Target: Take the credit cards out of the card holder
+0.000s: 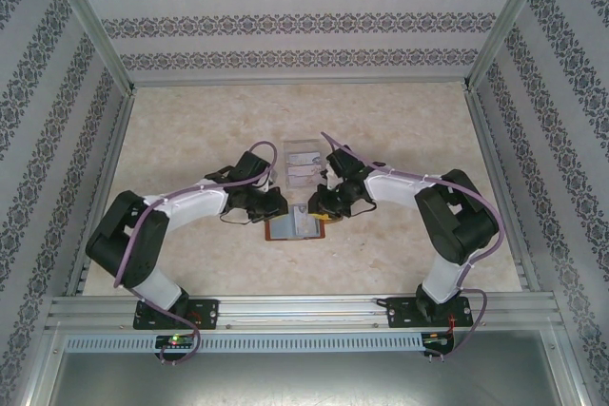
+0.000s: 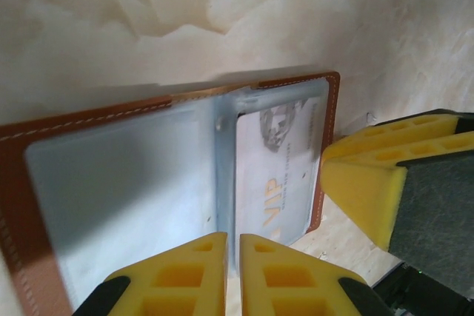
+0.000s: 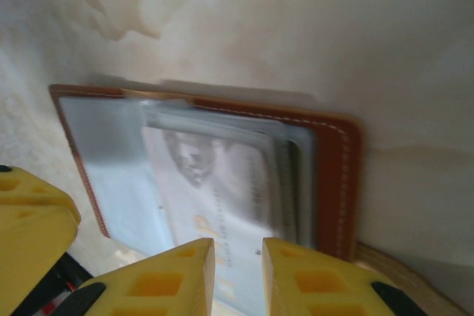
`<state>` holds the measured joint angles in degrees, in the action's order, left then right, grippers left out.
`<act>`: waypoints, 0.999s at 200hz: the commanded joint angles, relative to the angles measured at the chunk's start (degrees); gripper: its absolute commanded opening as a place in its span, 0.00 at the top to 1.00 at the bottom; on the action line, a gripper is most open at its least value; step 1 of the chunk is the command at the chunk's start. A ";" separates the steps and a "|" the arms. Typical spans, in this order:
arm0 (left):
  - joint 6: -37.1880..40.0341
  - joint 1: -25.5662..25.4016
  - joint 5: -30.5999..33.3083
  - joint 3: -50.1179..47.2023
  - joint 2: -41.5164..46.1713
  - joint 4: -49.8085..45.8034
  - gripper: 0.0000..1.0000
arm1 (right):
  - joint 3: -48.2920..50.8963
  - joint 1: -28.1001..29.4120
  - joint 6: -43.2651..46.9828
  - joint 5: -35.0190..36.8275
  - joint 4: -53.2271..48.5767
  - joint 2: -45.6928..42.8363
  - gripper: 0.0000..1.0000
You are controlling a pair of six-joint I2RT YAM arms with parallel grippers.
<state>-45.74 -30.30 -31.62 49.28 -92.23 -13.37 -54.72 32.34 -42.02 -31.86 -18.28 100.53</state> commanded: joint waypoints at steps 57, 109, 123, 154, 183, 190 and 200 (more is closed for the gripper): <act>-3.89 -0.64 -7.43 1.27 -6.08 10.55 0.87 | -0.25 -0.13 0.71 -2.24 2.20 0.10 0.74; -6.64 -0.81 -9.14 -1.14 -7.17 14.94 0.85 | -0.24 -0.26 1.06 -1.41 1.77 1.94 0.74; -6.54 -0.90 -9.25 -1.30 -7.43 14.73 0.84 | -0.04 -0.28 1.08 -1.30 1.80 2.29 0.75; -5.91 -0.99 -8.88 -1.64 -7.97 13.34 0.82 | 0.14 -0.26 0.83 -1.02 1.86 2.51 0.75; -3.91 -0.98 -6.78 -0.97 -7.40 9.35 0.79 | 0.32 -0.27 0.89 -0.32 1.29 2.35 0.74; -3.51 -0.99 -6.41 -0.75 -7.28 8.67 0.79 | 0.40 -0.26 0.89 -0.13 1.17 2.23 0.74; -3.33 -1.05 -6.26 -0.65 -7.18 8.14 0.78 | 0.49 -0.26 0.89 -0.02 0.99 2.21 0.74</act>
<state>-50.98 -30.79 -39.33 48.34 -99.77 -1.65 -54.52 32.36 -41.82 -32.84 -16.47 101.95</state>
